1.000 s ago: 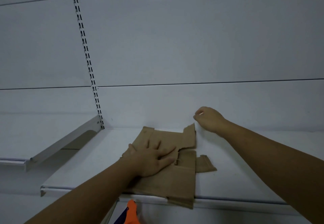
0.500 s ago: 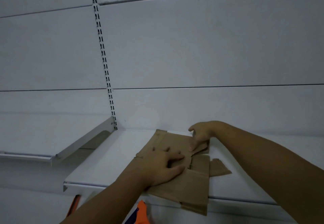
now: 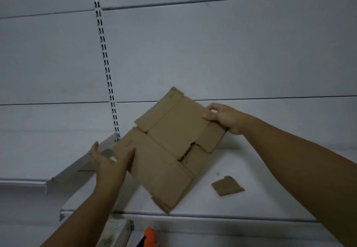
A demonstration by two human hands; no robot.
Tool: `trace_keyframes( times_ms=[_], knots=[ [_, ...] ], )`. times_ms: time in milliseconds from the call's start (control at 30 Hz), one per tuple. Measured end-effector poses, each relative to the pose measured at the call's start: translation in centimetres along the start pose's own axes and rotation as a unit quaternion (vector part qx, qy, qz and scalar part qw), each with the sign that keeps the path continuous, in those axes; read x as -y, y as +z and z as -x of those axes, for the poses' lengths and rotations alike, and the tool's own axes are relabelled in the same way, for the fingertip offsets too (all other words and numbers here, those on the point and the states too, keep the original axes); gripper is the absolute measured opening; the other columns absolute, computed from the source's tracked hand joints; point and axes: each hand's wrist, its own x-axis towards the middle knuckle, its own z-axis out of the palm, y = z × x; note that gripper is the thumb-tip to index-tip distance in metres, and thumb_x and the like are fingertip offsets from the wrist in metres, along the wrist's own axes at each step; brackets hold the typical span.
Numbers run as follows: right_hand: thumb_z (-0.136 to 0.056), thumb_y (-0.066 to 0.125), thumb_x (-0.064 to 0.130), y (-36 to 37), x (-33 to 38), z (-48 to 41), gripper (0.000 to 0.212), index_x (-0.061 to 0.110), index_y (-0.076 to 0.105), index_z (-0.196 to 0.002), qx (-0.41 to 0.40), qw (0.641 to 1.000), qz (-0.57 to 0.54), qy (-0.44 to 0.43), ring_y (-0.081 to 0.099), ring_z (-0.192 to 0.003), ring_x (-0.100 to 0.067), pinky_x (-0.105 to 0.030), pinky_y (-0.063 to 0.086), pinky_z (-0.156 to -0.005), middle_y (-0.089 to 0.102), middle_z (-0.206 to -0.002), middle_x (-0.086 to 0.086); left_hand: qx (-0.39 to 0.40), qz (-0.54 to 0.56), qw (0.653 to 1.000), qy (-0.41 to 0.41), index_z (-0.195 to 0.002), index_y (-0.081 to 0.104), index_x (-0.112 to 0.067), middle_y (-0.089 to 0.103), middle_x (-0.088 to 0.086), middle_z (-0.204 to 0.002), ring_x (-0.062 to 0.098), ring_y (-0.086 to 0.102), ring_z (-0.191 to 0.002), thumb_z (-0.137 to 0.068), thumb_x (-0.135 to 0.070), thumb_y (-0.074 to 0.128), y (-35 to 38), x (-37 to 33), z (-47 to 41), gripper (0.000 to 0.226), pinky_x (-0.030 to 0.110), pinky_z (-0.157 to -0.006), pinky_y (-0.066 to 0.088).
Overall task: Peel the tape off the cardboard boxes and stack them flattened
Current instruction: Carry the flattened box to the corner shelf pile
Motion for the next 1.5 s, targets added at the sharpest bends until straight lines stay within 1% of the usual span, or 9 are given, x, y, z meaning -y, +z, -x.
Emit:
trace_keyframes(
  times_ms=[100,233,500,600,767,900,1033,1233,1500],
  knots=[
    [-0.089,0.061,0.026,-1.9,1.4,1.4,0.012,0.015,0.056,-0.089,-0.079,0.996,-0.051,0.001,0.061,-0.078,-0.018,-0.03,0.052,-0.063,0.063,-0.093,-0.006,0.211,0.218,0.94,-0.159,-0.136,0.04,-0.015,0.059,0.011,-0.129,0.029,0.06,-0.11,-0.08,-0.024,0.068,2.5,-2.6,-0.8,0.063,0.047,-0.087,0.051],
    [-0.088,0.062,0.028,-6.2,0.4,5.4,0.019,0.009,0.06,-0.093,-0.186,0.979,-0.015,0.076,0.063,-0.083,-0.021,-0.029,0.05,-0.062,0.066,-0.099,-0.01,0.283,0.203,0.911,-0.223,-0.11,0.058,-0.006,0.072,0.009,-0.091,0.024,0.07,-0.08,-0.086,-0.018,0.062,8.4,-5.9,-1.0,0.026,0.035,-0.062,0.052],
    [-0.089,0.061,0.028,-16.9,-3.9,22.0,0.036,0.0,0.06,-0.11,-0.317,0.918,0.052,0.232,0.061,-0.089,-0.026,-0.041,0.051,-0.09,0.065,-0.104,-0.017,0.483,0.11,0.84,-0.222,-0.119,0.052,0.005,0.065,0.018,-0.099,0.03,0.063,-0.084,-0.087,-0.012,0.061,21.8,-9.2,6.8,0.038,0.04,-0.068,0.049],
    [-0.089,0.059,0.03,-20.3,-4.2,28.6,0.037,0.001,0.061,-0.111,-0.349,0.902,0.059,0.245,0.056,-0.087,-0.025,-0.038,0.047,-0.081,0.062,-0.098,-0.014,0.541,0.099,0.804,-0.225,-0.12,0.054,0.004,0.066,0.018,-0.102,0.031,0.063,-0.087,-0.088,-0.012,0.06,25.7,-10.8,12.3,0.037,0.039,-0.068,0.049],
    [-0.088,0.059,0.032,-26.4,-5.2,40.8,0.033,0.005,0.065,-0.105,-0.431,0.871,0.025,0.236,0.063,-0.088,-0.028,-0.04,0.049,-0.087,0.069,-0.098,-0.016,0.605,0.104,0.768,-0.179,-0.11,0.058,-0.001,0.068,0.015,-0.092,0.029,0.064,-0.082,-0.088,-0.012,0.059,32.4,-16.8,21.7,0.024,0.037,-0.063,0.049],
    [-0.091,0.058,0.029,-31.8,-5.8,51.1,0.023,0.008,0.065,-0.086,-0.473,0.846,0.011,0.247,0.066,-0.056,-0.017,-0.024,0.051,-0.052,0.071,-0.063,-0.003,0.649,0.118,0.732,-0.167,-0.109,0.058,-0.003,0.068,0.013,-0.096,0.028,0.065,-0.084,-0.089,-0.012,0.058,37.3,-20.1,32.1,0.022,0.036,-0.062,0.05],
    [-0.09,0.059,0.031,-36.3,-7.5,59.5,0.024,0.01,0.066,-0.08,-0.515,0.808,0.06,0.28,0.065,-0.051,-0.013,-0.021,0.046,-0.046,0.07,-0.058,0.0,0.687,0.138,0.691,-0.175,-0.114,0.057,-0.005,0.068,0.011,-0.1,0.026,0.065,-0.088,-0.091,-0.011,0.056,42.1,-20.6,42.1,0.024,0.036,-0.065,0.052],
    [-0.091,0.056,0.036,-40.8,-11.3,66.8,0.034,0.014,0.057,-0.066,-0.537,0.764,0.106,0.342,0.047,-0.039,-0.013,-0.022,0.032,-0.042,0.054,-0.05,0.0,0.724,0.125,0.652,-0.187,-0.12,0.057,-0.002,0.067,0.017,-0.109,0.033,0.064,-0.099,-0.091,-0.008,0.055,50.3,-21.1,51.6,0.03,0.045,-0.089,0.05],
    [-0.095,0.047,0.04,-49.8,-14.1,69.7,0.039,0.01,0.048,-0.07,-0.547,0.714,0.188,0.394,0.035,-0.044,-0.017,-0.026,0.03,-0.046,0.039,-0.057,-0.006,0.76,0.123,0.615,-0.169,-0.121,0.056,0.0,0.068,0.014,-0.102,0.028,0.066,-0.087,-0.088,-0.01,0.061,63.6,-22.8,58.3,0.035,0.031,-0.063,0.052]
  ],
)
